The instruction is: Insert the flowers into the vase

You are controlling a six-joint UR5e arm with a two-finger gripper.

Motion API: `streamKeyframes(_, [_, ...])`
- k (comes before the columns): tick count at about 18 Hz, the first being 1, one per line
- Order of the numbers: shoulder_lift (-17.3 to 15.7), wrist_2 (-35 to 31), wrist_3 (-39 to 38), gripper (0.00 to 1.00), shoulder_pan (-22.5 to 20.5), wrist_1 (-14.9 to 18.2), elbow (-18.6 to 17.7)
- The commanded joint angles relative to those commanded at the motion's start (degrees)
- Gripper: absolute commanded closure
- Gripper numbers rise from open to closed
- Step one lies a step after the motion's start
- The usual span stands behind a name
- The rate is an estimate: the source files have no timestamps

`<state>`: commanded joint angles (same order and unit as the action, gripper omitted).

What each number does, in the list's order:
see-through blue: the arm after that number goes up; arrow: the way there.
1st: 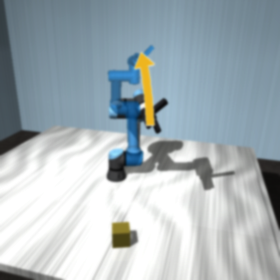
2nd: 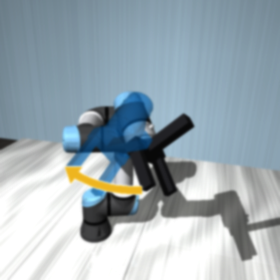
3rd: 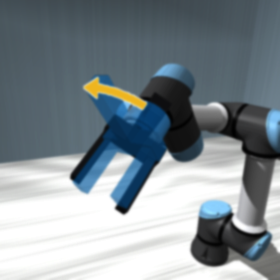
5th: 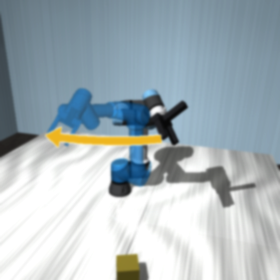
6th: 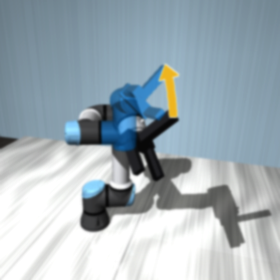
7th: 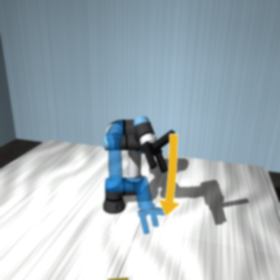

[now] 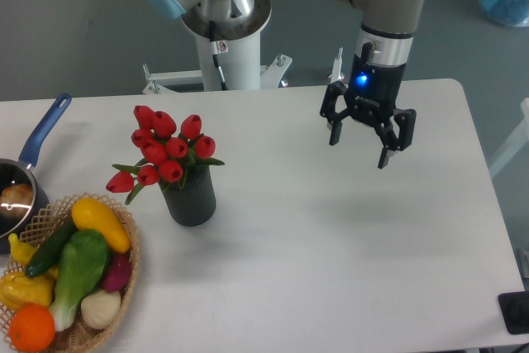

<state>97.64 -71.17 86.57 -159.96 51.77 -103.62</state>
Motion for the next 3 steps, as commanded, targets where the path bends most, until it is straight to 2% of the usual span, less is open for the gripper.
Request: streamKeyframes(3, [0.7, -8.1, 0.2, 0.00, 0.4, 0.4, -0.2])
